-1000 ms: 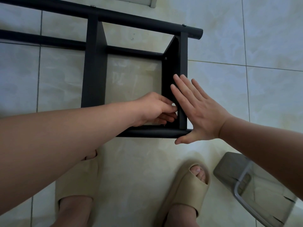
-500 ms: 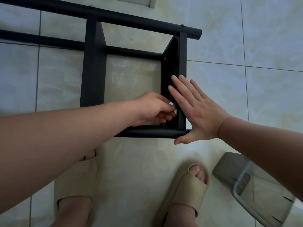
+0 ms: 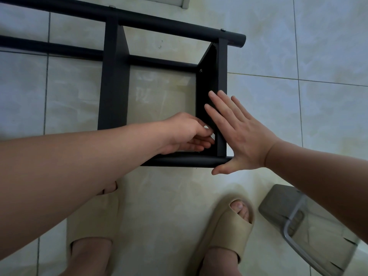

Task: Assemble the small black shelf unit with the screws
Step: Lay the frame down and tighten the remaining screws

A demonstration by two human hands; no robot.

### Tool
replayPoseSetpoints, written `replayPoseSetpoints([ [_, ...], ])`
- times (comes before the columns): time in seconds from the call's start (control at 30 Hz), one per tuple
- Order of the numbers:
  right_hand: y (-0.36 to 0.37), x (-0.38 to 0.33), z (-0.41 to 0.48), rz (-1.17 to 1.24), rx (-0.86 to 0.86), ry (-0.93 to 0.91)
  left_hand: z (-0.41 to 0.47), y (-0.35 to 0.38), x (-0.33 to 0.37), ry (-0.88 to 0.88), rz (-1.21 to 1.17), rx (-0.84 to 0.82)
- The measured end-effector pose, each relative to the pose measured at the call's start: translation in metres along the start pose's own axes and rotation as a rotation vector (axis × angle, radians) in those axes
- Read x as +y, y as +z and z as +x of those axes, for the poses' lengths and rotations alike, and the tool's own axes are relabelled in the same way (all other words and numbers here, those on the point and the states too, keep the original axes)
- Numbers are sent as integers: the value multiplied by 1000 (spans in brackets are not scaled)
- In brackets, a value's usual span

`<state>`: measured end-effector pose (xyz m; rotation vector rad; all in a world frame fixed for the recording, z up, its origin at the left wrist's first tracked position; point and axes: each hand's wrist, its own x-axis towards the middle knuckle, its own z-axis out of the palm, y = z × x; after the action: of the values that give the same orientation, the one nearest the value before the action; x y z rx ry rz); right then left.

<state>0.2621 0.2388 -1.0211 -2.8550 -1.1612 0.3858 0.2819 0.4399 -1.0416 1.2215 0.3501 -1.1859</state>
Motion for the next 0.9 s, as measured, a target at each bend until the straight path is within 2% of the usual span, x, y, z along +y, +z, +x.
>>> replayPoseSetpoints([
  [0.47,-2,-2,0,2,-9,8,-1,-1,0,-25,22,-12],
  [0.9,0,0,1,7,-3,2,-7,-7,2,6,267,4],
])
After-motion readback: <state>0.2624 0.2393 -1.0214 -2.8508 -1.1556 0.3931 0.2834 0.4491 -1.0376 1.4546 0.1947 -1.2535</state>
